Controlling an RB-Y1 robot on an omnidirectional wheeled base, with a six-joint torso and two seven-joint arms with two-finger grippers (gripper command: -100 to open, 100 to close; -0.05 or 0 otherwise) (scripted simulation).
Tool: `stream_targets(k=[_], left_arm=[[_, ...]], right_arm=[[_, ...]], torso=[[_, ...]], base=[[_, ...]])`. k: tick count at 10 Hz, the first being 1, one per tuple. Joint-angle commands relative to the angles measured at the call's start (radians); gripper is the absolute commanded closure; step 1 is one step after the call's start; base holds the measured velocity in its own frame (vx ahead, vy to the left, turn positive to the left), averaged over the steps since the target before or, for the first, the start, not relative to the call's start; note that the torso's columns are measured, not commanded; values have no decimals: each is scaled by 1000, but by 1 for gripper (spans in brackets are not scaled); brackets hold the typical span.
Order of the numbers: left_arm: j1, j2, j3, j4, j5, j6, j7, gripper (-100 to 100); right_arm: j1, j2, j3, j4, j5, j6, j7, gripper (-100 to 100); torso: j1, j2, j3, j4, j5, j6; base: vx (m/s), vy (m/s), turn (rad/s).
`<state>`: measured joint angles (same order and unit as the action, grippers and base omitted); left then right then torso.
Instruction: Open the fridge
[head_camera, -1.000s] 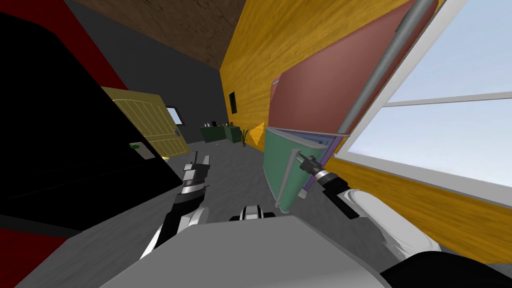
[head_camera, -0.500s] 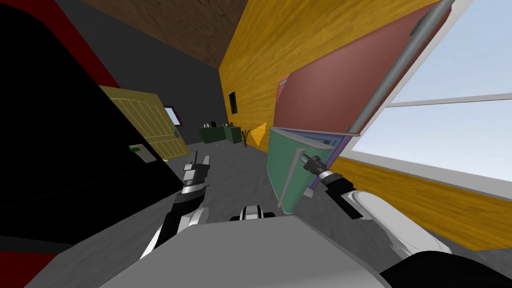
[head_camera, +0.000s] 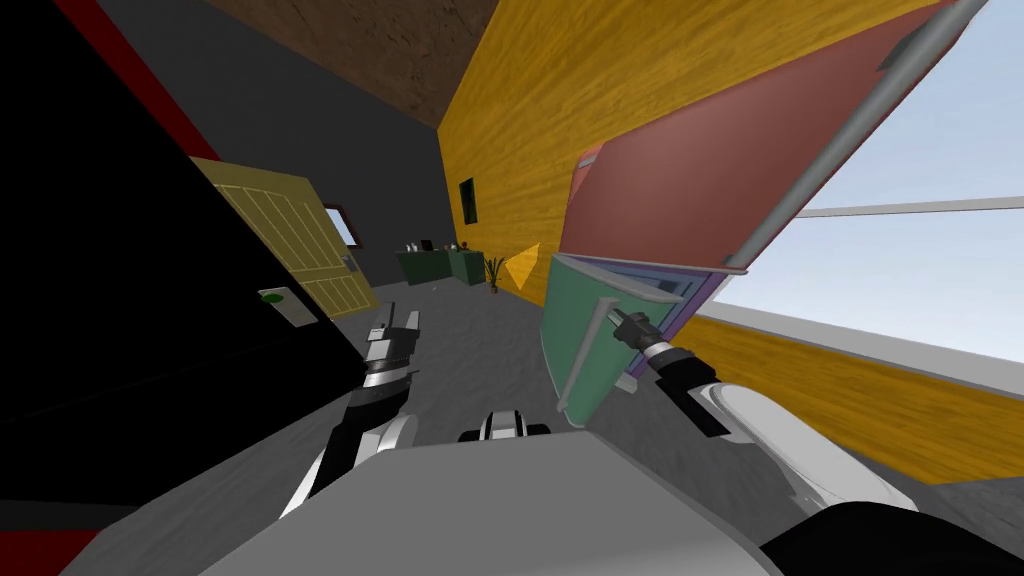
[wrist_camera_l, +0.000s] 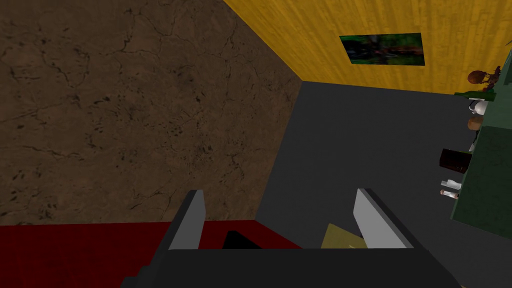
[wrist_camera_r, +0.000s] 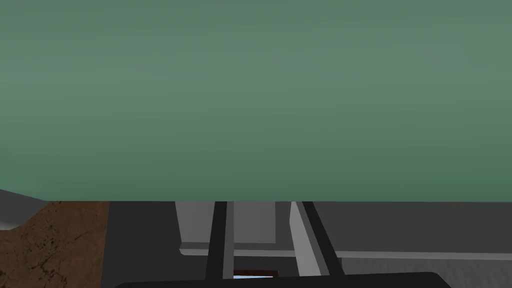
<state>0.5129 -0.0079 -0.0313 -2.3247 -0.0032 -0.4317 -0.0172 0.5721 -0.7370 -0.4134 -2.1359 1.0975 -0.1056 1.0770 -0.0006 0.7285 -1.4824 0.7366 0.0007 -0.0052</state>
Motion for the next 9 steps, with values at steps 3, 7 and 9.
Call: stream_targets(k=[3, 7, 9], left_arm=[[0, 0, 0, 0, 0, 0, 0, 0], [0, 0, 0, 0, 0, 0, 0, 0], [0, 0, 0, 0, 0, 0, 0, 0]], right_arm=[[10, -5, -31, 30, -7, 37, -2, 100], [20, -11, -55, 53, -13, 68, -5, 100], [25, -13, -67, 65, -16, 84, -6, 100]], torso=[[6, -3, -2, -3, 2, -1], [1, -7, -6, -1, 3, -6], [4, -9, -7, -1, 4, -7]], base=[[101, 303, -57], [118, 252, -52], [103, 266, -35]])
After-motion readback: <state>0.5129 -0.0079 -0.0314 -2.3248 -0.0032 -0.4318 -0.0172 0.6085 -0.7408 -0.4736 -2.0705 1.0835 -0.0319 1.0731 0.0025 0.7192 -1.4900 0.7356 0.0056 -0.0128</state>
